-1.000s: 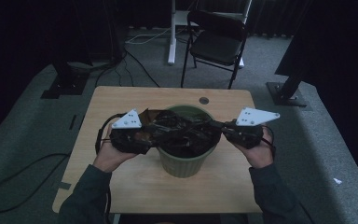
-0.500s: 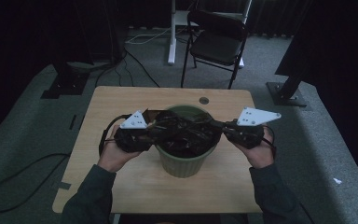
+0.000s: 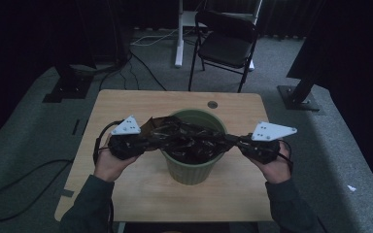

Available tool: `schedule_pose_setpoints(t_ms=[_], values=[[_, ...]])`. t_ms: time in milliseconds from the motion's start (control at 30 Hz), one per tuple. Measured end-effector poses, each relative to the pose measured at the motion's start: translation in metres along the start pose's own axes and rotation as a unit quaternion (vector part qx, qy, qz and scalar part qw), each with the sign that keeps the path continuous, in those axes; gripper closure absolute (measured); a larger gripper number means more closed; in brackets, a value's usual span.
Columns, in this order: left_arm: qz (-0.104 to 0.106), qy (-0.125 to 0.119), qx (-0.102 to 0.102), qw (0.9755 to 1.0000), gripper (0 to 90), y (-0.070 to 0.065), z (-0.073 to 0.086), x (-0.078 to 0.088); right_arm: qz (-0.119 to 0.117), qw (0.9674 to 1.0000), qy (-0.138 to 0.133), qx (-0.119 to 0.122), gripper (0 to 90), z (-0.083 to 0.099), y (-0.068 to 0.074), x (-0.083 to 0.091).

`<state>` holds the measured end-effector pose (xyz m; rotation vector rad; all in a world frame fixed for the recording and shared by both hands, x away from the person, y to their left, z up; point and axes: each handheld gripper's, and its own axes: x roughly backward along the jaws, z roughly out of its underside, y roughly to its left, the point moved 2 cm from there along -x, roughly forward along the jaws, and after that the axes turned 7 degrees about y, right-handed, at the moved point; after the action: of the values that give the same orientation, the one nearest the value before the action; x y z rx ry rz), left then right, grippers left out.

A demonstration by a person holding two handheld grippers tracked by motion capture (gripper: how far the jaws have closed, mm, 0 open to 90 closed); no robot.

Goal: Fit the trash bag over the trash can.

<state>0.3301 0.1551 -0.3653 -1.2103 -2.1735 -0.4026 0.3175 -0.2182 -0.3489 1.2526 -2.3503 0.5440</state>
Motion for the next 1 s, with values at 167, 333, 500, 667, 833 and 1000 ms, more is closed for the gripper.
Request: schedule_pose_setpoints(t_ms=[167, 333, 500, 667, 833, 1000], values=[[-0.001, 0.0, 0.009, 1.0, 89.5, 0.002, 0.008, 0.003, 0.003, 0.9999, 0.007, -0.012, 89.6, 0.014, -0.003, 0.005], [-0.005, 0.004, 0.013, 0.9999, 89.5, 0.004, 0.014, 0.004, 0.009, 0.9996, 0.016, -0.023, 89.6, 0.026, -0.007, 0.01], [-0.011, 0.005, 0.021, 0.9997, 89.5, 0.008, 0.017, 0.005, 0.017, 0.9991, 0.017, -0.035, 89.6, 0.035, -0.012, 0.016], [-0.017, 0.005, 0.029, 0.9994, 89.5, 0.011, 0.02, 0.005, 0.022, 0.9987, 0.019, -0.041, 89.5, 0.04, -0.016, 0.018], [-0.014, 0.002, 0.021, 0.9997, 89.1, 0.006, 0.016, 0.005, 0.015, 0.9988, 0.021, -0.041, 89.2, 0.039, -0.016, 0.016], [-0.015, 0.001, 0.01, 0.9998, 87.9, 0.002, 0.01, 0.004, -0.016, 0.9993, 0.012, -0.03, 75.4, 0.031, -0.012, 0.015]])
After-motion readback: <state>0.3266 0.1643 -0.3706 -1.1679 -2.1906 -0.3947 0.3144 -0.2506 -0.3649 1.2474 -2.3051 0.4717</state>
